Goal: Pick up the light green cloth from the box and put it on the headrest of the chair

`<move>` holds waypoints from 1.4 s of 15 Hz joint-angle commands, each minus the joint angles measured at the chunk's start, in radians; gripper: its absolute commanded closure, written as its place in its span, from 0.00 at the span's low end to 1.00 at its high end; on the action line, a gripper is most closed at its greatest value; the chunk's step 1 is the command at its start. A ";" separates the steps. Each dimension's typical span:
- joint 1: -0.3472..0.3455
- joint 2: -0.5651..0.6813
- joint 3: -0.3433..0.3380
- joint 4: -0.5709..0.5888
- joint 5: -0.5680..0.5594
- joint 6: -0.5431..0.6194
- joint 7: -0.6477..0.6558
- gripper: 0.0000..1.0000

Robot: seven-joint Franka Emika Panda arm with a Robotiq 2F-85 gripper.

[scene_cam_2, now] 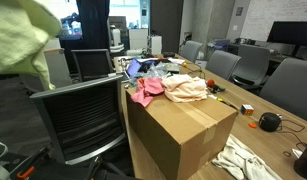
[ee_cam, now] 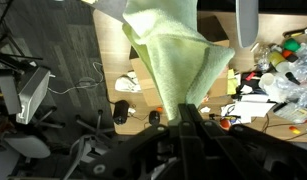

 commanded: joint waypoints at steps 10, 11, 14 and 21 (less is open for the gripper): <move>-0.098 0.417 0.395 0.359 -0.278 -0.194 -0.064 0.98; -0.110 0.438 0.419 0.363 -0.282 -0.197 -0.066 0.98; -0.189 0.461 0.485 0.350 -0.279 -0.195 -0.107 0.98; -0.377 0.469 0.666 0.338 -0.277 -0.196 -0.216 0.98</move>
